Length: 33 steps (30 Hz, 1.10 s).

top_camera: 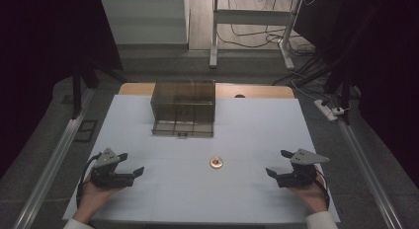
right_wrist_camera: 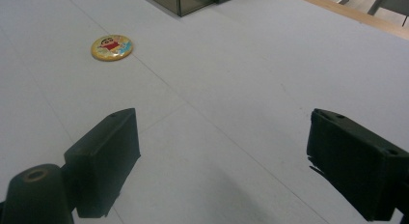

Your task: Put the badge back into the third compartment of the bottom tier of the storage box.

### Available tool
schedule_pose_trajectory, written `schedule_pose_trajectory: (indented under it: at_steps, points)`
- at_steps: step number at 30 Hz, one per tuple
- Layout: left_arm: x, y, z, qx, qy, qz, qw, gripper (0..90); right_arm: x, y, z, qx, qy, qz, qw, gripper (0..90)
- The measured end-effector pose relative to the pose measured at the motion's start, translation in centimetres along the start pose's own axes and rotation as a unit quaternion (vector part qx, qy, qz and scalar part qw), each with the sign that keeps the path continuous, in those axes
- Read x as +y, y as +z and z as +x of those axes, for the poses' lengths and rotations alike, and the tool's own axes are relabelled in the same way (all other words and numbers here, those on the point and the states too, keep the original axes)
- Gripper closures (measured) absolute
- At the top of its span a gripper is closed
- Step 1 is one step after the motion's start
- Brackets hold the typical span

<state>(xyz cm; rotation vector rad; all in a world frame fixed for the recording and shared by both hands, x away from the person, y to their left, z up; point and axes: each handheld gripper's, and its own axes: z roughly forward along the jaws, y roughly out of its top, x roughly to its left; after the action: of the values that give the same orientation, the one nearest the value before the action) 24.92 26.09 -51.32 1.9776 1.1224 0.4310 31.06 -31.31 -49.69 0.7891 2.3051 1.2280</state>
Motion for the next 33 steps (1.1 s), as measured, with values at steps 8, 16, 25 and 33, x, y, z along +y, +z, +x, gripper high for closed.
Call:
schedule_pose_trajectory:
  at_steps: [8,16,25,33]
  points:
    - [0.03,0.49,-0.24,-0.001,0.003,0.009,1.0,16.9,-0.22,0.13,-0.13,0.005,0.01,0.004,0.9999,12.0]
    - [0.1,0.37,-0.2,0.0,0.003,0.006,1.0,16.9,-0.18,0.12,0.01,0.006,0.009,0.004,0.9999,12.5]
    - [0.28,0.41,-0.17,0.003,0.004,0.001,1.0,16.9,-0.19,0.2,-0.01,0.001,0.008,0.011,0.9999,12.8]
    - [0.32,0.42,-0.16,0.003,0.005,0.0,1.0,16.8,0.1,0.17,0.18,0.002,0.006,0.007,1.0,13.2]
